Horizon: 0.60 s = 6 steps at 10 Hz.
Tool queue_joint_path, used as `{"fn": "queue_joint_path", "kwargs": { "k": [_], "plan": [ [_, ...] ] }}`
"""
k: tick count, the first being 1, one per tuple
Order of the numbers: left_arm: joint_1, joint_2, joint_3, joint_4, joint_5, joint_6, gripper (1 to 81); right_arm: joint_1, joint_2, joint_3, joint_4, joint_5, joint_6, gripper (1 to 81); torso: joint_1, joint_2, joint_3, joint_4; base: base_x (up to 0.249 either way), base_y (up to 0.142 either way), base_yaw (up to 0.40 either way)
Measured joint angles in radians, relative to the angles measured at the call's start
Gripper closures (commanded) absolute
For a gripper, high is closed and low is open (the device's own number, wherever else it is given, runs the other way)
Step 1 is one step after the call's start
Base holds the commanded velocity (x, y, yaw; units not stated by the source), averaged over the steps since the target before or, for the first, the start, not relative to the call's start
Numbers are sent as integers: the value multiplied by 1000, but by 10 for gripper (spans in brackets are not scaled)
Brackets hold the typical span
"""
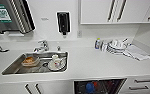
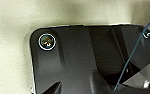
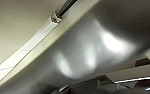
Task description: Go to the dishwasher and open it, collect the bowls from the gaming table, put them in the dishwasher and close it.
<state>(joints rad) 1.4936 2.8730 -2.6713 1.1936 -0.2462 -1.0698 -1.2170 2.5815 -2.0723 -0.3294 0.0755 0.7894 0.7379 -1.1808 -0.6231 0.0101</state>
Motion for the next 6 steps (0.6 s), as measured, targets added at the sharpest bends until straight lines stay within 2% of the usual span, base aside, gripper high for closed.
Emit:
{"fn": "queue_joint_path", "kwargs": {
  "k": [4,6],
  "plan": [
    [1,2,0,1,0,0,10,82,-122,180,40,-3,27,10,0,0,0,0,0,0,0],
    [1,2,0,1,0,0,10,144,-139,221,73,36,43,10,0,0,0,0,0,0,0]
  ]
}}
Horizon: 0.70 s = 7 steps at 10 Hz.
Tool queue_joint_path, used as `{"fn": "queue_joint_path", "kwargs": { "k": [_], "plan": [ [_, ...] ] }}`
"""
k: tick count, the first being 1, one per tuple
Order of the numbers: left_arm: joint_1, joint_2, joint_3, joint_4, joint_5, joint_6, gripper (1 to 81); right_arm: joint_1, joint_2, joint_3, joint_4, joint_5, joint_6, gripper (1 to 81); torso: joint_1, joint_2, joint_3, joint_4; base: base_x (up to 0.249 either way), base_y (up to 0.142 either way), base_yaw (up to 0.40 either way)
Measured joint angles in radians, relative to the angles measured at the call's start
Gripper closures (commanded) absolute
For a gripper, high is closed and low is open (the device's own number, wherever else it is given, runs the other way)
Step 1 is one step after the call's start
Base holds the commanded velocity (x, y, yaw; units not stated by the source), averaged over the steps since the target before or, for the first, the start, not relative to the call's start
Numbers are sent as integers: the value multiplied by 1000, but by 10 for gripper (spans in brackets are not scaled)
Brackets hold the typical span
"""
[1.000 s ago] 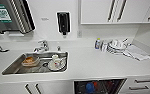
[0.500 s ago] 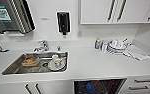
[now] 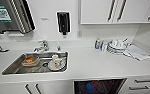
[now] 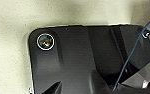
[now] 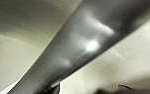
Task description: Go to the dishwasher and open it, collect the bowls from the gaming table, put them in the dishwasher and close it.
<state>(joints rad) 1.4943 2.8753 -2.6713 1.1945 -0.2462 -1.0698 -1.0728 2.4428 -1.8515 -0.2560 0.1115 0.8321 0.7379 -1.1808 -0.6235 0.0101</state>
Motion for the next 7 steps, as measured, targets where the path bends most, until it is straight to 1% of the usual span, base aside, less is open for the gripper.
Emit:
{"fn": "queue_joint_path", "kwargs": {
  "k": [1,2,3,5,6,7],
  "plan": [
    [0,0,0,0,0,0,10,46,-11,26,17,23,5,10,0,0,0,0,0,0,0],
    [0,-3,0,0,0,0,10,61,-31,59,18,23,4,10,0,0,0,0,0,0,0],
    [0,-3,0,-1,0,0,10,61,-42,80,17,-13,3,10,0,0,0,0,0,0,0],
    [0,-2,0,-2,0,0,10,31,-40,86,4,-71,-14,10,0,0,0,0,0,0,0],
    [0,1,-1,-3,0,0,10,-4,-36,61,-16,-91,-24,10,0,0,0,0,0,0,0],
    [0,6,-1,-3,0,0,10,-64,-36,28,-50,-110,-34,10,0,0,0,0,0,0,0]
  ]
}}
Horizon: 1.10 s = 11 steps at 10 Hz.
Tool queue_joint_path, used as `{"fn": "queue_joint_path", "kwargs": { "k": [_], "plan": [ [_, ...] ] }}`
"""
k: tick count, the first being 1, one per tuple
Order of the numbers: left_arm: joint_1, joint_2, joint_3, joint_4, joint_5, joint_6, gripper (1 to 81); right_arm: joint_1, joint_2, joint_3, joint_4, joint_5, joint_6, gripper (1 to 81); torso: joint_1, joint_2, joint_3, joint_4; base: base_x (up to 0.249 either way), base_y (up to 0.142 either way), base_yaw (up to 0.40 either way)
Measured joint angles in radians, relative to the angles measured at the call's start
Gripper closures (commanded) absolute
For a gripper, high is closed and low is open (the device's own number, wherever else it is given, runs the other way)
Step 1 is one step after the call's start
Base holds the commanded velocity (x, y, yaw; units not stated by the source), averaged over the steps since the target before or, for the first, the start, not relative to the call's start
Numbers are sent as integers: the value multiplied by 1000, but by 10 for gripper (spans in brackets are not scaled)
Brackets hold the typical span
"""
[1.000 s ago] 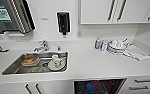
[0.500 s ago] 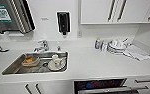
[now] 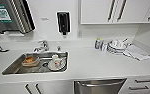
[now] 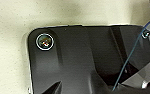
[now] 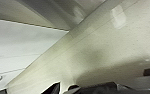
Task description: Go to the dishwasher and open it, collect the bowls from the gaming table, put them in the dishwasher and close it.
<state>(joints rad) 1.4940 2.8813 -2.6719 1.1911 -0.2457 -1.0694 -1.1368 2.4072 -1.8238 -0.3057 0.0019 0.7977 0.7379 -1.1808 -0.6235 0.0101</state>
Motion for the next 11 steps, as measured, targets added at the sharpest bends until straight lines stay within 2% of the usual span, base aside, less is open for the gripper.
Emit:
{"fn": "queue_joint_path", "kwargs": {
  "k": [3,7,11],
  "plan": [
    [-1,5,0,0,0,0,10,-163,23,-101,-90,-21,-31,10,0,0,0,0,0,0,0],
    [-1,5,0,-1,0,0,10,-211,126,-279,-165,-2,-54,10,0,0,0,0,0,0,0],
    [-1,6,-1,-1,3,-3,10,-277,309,-493,-240,16,-62,10,0,0,0,0,0,0,0]
  ]
}}
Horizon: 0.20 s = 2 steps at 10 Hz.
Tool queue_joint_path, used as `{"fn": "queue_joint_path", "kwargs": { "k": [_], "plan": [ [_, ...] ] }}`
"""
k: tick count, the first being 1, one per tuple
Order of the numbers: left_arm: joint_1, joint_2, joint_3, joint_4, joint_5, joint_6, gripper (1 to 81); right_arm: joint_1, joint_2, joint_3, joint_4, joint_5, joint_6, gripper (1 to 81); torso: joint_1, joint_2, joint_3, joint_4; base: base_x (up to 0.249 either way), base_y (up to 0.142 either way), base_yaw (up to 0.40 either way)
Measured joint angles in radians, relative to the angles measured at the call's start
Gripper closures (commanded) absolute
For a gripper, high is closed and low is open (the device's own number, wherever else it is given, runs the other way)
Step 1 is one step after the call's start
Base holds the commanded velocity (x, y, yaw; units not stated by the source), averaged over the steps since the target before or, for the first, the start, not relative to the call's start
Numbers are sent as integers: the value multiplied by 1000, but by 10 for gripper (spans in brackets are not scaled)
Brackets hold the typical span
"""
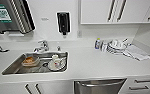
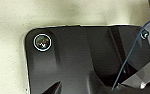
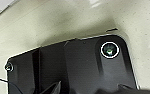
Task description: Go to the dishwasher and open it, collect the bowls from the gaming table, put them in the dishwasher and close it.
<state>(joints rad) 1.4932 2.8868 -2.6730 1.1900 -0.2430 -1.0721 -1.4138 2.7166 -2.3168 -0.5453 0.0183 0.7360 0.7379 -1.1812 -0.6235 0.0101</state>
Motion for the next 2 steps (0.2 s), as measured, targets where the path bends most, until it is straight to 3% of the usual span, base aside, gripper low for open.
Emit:
{"fn": "queue_joint_path", "kwargs": {
  "k": [2],
  "plan": [
    [0,0,0,-1,1,-1,10,-20,69,-85,-29,8,0,10,0,0,0,0,0,0,0]
  ]
}}
